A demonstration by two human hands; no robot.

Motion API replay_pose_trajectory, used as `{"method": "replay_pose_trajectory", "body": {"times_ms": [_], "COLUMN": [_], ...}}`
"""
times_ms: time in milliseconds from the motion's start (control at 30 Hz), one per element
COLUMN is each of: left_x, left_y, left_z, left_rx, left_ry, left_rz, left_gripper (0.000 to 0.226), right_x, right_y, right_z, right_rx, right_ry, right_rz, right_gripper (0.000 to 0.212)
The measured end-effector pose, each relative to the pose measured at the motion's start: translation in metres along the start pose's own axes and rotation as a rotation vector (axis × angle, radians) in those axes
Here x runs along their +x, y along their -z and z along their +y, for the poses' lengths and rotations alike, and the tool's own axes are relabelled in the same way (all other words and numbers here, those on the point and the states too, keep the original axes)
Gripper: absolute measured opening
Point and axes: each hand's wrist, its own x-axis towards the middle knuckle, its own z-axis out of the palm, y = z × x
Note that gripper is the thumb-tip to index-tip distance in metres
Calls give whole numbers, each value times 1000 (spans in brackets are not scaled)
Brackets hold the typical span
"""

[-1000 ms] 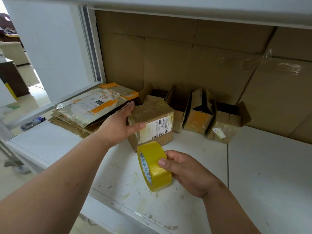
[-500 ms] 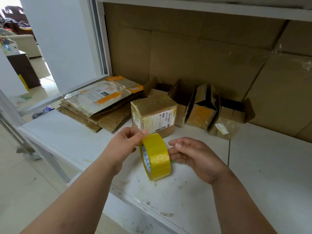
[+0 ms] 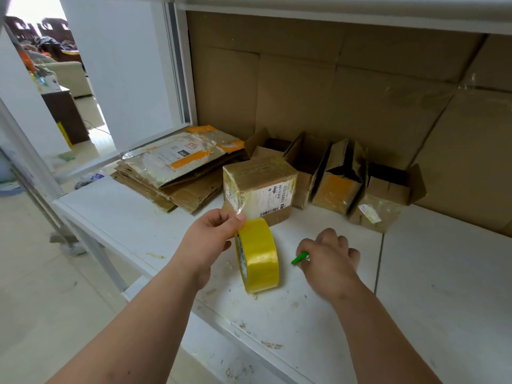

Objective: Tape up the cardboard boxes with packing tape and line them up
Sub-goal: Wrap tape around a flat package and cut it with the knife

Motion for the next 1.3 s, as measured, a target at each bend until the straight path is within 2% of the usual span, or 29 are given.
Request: {"method": "replay_pose_trajectory", "body": {"times_ms": [133,233,300,367,467,600,733,1033,1300], "left_x": [-1,0,0,-1,-1,-1,0,4,8], "left_y": [-2,-4,-6,-7,-7,-8,-9,-11,-16], "left_z": [1,0,0,0,-1,-3,-5,-8,-8], "left_rx": [-50,-84,-105,-117,-123,-136,-158,-174,-183], "left_ry": [1,21,27,32,28,22,10,-14,-13], "left_rz": [7,16,20,29,42,61,79,79,89], "left_gripper": [26,20,14,11,8,9,10,8,9], "right_x": [0,0,-1,-2,-1,6,15,30,38], "right_y": [21,40,50,56,64,66,70,77,83], "right_z": [4,-2,-9,-17,-26,-35,-48,-69,-78], "right_rx": [4,332,505,562,588,539,475,183,80], "right_ry": [-18,51,97,143,220,257,269,320,339], "right_rz": [26,-9,-16,-39,-80,-92,-101,-53,-38], "right_gripper": [18,14,24,35,37,35,14,24,25]}}
